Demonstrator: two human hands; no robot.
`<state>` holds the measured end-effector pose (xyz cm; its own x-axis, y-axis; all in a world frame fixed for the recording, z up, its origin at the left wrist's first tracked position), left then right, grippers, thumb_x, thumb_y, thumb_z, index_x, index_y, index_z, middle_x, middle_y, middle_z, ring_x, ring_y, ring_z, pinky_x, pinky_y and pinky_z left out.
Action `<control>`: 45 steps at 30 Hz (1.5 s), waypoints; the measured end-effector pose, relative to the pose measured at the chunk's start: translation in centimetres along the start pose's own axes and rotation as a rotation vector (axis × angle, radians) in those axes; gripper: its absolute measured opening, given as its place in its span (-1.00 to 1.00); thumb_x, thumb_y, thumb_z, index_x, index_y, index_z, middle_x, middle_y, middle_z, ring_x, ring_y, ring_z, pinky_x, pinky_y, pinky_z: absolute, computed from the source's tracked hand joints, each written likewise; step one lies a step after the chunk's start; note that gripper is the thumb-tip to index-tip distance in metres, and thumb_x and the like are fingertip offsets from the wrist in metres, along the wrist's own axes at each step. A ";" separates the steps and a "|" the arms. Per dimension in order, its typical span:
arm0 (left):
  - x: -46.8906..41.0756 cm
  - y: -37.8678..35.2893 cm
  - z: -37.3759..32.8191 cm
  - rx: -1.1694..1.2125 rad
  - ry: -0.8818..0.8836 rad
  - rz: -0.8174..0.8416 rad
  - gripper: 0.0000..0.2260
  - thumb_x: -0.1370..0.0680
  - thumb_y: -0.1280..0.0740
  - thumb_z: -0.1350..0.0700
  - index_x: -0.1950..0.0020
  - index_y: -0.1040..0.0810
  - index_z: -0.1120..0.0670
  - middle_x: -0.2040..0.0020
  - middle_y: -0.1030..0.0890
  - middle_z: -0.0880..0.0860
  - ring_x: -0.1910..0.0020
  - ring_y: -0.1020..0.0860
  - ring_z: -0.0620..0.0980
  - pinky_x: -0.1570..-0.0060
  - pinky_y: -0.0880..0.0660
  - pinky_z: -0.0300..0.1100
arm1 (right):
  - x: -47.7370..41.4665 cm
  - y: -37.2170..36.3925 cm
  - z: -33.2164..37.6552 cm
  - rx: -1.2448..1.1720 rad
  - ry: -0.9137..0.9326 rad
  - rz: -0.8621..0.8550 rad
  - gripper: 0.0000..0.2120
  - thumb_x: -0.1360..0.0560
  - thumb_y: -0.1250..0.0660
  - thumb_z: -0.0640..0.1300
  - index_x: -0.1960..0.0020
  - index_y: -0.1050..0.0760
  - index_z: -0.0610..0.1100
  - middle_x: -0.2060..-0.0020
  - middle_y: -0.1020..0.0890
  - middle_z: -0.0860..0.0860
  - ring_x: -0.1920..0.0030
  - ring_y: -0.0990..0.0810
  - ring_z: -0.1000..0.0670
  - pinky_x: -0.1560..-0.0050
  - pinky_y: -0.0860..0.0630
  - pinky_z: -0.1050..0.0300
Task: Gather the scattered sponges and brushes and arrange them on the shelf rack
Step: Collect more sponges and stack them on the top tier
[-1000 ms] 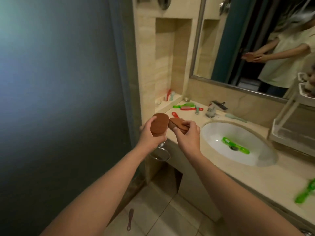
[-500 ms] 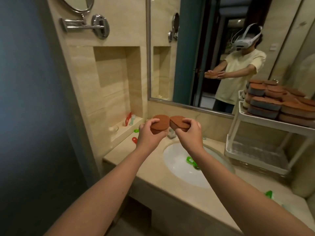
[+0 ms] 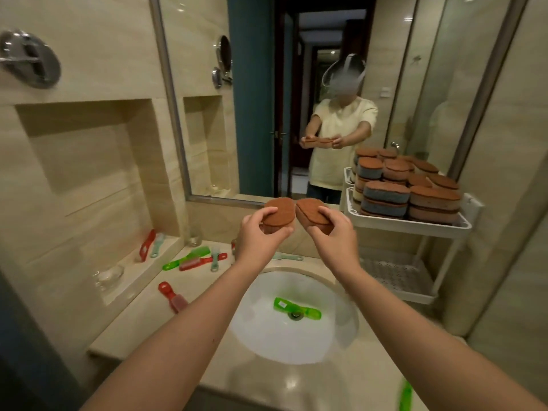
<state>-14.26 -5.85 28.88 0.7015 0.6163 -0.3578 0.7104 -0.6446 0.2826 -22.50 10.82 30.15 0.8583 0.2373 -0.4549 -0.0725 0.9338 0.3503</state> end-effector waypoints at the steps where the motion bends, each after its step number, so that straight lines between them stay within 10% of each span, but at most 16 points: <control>1: -0.8 -0.9 -0.2 0.007 -0.014 0.021 -0.53 -0.35 -0.54 -0.05 -0.22 -0.50 -0.19 -0.23 -0.43 -0.05 -0.10 -0.50 -0.09 -0.10 -0.49 -0.16 | -0.6 0.6 -0.3 0.000 -0.004 -0.023 -0.56 -0.47 -0.39 -0.14 -0.34 -0.49 -0.07 -0.30 -0.49 0.00 -0.28 -0.44 0.05 -0.23 -0.34 0.25; 22: -8.5 -17.7 -8.2 0.175 -0.281 0.510 -0.58 -0.34 -0.46 0.03 -0.19 -0.53 -0.16 -0.19 -0.56 -0.05 -0.08 -0.55 -0.13 -0.13 -0.54 -0.08 | -6.6 13.4 -4.4 0.229 -0.139 -0.499 -0.52 -0.47 -0.32 -0.15 -0.39 -0.44 -0.08 -0.40 -0.39 -0.01 -0.39 -0.34 0.04 -0.33 -0.22 0.23; 45: -17.5 -36.7 -15.5 -0.222 -0.472 0.287 -0.62 -0.32 -0.38 -0.33 -0.06 -0.54 -0.21 -0.05 -0.60 -0.14 -0.20 -0.43 -0.03 -0.30 -0.24 -0.02 | -24.3 25.2 -16.3 0.235 -0.201 -0.471 -0.52 -0.49 -0.32 -0.11 -0.41 -0.42 -0.04 -0.42 -0.38 0.00 -0.39 -0.37 -0.01 -0.37 -0.32 0.11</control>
<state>-51.78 14.03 38.57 0.8022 0.1308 -0.5825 0.5269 -0.6139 0.5878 -53.49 32.96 36.69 0.8522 -0.2684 -0.4492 0.4376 0.8361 0.3307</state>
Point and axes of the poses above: each hand's wrist, its own x-axis away from the middle knuckle, its own y-axis out of the back of the hand, z = x × y, the point moved 7 cm from there along -x, towards the middle knuckle
